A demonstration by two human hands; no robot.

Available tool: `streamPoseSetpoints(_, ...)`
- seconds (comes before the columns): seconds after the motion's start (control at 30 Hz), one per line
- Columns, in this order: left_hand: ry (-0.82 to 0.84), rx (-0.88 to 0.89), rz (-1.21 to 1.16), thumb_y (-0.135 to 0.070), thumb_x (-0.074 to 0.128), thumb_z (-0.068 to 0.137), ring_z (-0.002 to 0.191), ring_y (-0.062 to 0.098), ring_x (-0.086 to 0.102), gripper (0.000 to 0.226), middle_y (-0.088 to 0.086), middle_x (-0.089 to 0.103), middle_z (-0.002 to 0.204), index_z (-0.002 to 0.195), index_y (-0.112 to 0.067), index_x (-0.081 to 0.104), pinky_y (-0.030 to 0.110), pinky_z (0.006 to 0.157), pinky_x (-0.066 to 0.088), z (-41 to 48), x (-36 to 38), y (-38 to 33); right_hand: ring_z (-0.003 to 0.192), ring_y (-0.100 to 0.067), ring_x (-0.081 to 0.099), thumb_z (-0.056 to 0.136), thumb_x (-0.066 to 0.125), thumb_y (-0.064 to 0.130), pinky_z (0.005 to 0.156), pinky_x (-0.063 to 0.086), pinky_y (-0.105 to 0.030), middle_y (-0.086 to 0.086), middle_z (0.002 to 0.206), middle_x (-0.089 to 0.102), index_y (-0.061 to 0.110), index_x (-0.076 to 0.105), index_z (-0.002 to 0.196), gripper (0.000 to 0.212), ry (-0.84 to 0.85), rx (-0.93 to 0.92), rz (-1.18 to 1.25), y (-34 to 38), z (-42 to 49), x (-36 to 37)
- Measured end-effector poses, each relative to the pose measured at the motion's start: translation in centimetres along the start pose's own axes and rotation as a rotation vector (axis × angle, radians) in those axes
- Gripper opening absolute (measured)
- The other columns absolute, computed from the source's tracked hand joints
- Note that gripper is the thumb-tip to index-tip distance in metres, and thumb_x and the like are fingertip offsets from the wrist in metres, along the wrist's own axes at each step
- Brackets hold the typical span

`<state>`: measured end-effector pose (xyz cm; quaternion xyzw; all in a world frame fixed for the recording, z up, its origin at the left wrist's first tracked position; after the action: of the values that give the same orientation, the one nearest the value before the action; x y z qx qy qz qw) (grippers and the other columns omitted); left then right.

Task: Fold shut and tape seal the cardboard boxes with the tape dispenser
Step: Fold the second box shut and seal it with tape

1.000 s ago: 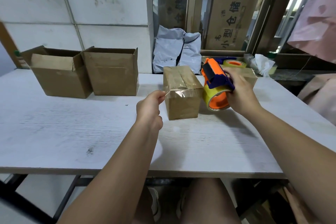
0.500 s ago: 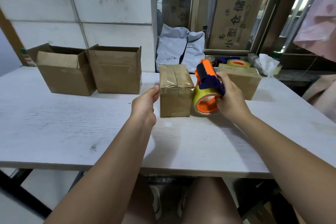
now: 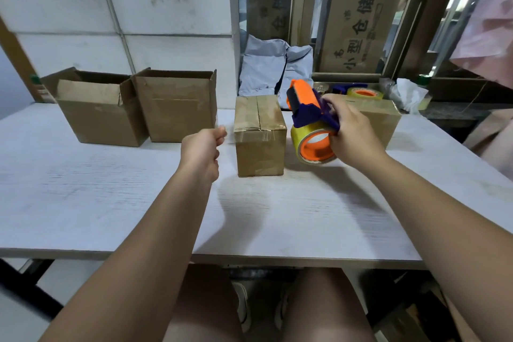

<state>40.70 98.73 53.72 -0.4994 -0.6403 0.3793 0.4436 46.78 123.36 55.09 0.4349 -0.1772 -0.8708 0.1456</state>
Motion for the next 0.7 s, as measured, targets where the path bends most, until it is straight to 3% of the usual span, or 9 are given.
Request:
streamPoseSetpoints(0.1, -0.021, 0.002, 0.004, -0.017, 0.064, 0.087, 0.062, 0.011, 0.036, 0.005, -0.008, 0.055, 0.065, 0.086, -0.013, 0.066, 0.027, 0.079, 0.032, 0.1, 0.0, 0.2, 0.108, -0.032, 0.049, 0.082, 0.051, -0.009, 0.082, 0.038, -0.035, -0.014, 0.124, 0.054, 0.018, 0.043, 0.135, 0.060, 0.042, -0.040, -0.023, 0.4, 0.5, -0.3)
streamPoseSetpoints(0.2, -0.003, 0.019, 0.003, -0.017, 0.062, 0.088, 0.062, 0.008, 0.038, 0.010, -0.008, 0.056, 0.068, 0.095, -0.011, 0.066, 0.029, 0.095, 0.039, -0.1, 0.4, 0.7, 0.111, -0.031, 0.050, 0.085, 0.049, -0.007, 0.080, 0.036, -0.031, -0.012, 0.126, 0.055, 0.019, 0.042, 0.136, 0.058, 0.076, -0.020, -0.001, -0.2, 0.3, 0.2)
streamPoseSetpoints(0.27, 0.018, 0.024, 0.004, -0.017, 0.062, 0.088, 0.080, 0.000, 0.051, 0.013, -0.008, 0.057, 0.072, 0.098, -0.009, 0.066, 0.036, 0.107, 0.032, -0.3, 0.8, 0.9, 0.109, -0.032, 0.051, 0.085, 0.050, -0.005, 0.082, 0.039, -0.034, -0.012, 0.124, 0.055, 0.020, 0.041, 0.136, 0.058, 0.089, -0.012, -0.007, -0.5, -0.1, 0.7)
streamPoseSetpoints(0.37, 0.027, 0.000, 0.020, -0.017, 0.061, 0.088, 0.112, 0.006, 0.048, 0.025, -0.007, 0.056, 0.075, 0.110, -0.005, 0.065, 0.032, 0.098, 0.037, -0.1, 1.1, 1.1, 0.102, -0.035, 0.052, 0.083, 0.050, -0.003, 0.081, 0.047, -0.045, -0.014, 0.116, 0.056, 0.023, 0.040, 0.133, 0.058, 0.101, -0.040, -0.047, -0.3, -0.2, 1.3)
streamPoseSetpoints(0.4, 0.035, -0.008, 0.022, -0.017, 0.061, 0.089, 0.085, 0.012, 0.055, 0.024, -0.007, 0.056, 0.074, 0.109, -0.006, 0.065, 0.028, 0.087, 0.038, -0.2, 1.1, 1.1, 0.101, -0.035, 0.052, 0.082, 0.050, -0.003, 0.081, 0.047, -0.047, -0.014, 0.115, 0.055, 0.023, 0.040, 0.134, 0.059, 0.102, -0.039, -0.049, -0.2, -0.1, 1.4)
streamPoseSetpoints(0.43, 0.042, -0.018, 0.023, -0.018, 0.060, 0.089, 0.070, 0.014, 0.032, 0.021, -0.007, 0.055, 0.072, 0.106, -0.007, 0.065, 0.025, 0.074, 0.036, -0.3, 1.1, 1.1, 0.102, -0.035, 0.052, 0.082, 0.050, -0.003, 0.081, 0.047, -0.047, -0.014, 0.116, 0.055, 0.023, 0.040, 0.135, 0.059, 0.101, -0.034, -0.050, -0.1, -0.1, 1.5)
streamPoseSetpoints(0.5, 0.051, -0.049, 0.034, -0.020, 0.061, 0.089, 0.059, 0.014, 0.030, 0.017, -0.008, 0.054, 0.067, 0.103, -0.012, 0.065, 0.023, 0.058, 0.027, -0.4, 1.1, 1.2, 0.104, -0.034, 0.052, 0.083, 0.050, -0.004, 0.080, 0.045, -0.041, -0.014, 0.119, 0.055, 0.021, 0.039, 0.136, 0.060, 0.100, -0.026, -0.052, 0.0, -0.3, 1.7)
streamPoseSetpoints(0.6, 0.041, -0.075, 0.021, -0.022, 0.061, 0.090, 0.056, 0.012, 0.027, 0.011, -0.009, 0.055, 0.067, 0.098, -0.014, 0.064, 0.022, 0.057, 0.025, -0.7, 1.3, 1.4, 0.106, -0.032, 0.052, 0.084, 0.051, -0.005, 0.077, 0.038, -0.034, -0.013, 0.122, 0.055, 0.020, 0.038, 0.137, 0.060, 0.103, -0.027, -0.054, 0.1, -0.4, 1.8)
streamPoseSetpoints(0.7, 0.033, -0.074, 0.013, -0.023, 0.060, 0.091, 0.055, 0.013, 0.027, 0.008, -0.008, 0.054, 0.070, 0.087, -0.016, 0.061, 0.025, 0.063, 0.030, -1.1, 1.5, 1.5, 0.103, -0.032, 0.053, 0.084, 0.051, -0.004, 0.079, 0.042, -0.037, -0.012, 0.121, 0.055, 0.022, 0.038, 0.137, 0.060, 0.117, -0.024, -0.069, 0.3, -0.3, 1.6)
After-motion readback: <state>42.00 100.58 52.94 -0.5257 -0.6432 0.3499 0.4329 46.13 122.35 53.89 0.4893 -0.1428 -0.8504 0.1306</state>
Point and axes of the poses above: each hand's wrist, its own z-axis towards the middle knuckle, its own x-axis out of the palm, y = z × x, the point moved 2 cm from there along z, towards the middle knuckle
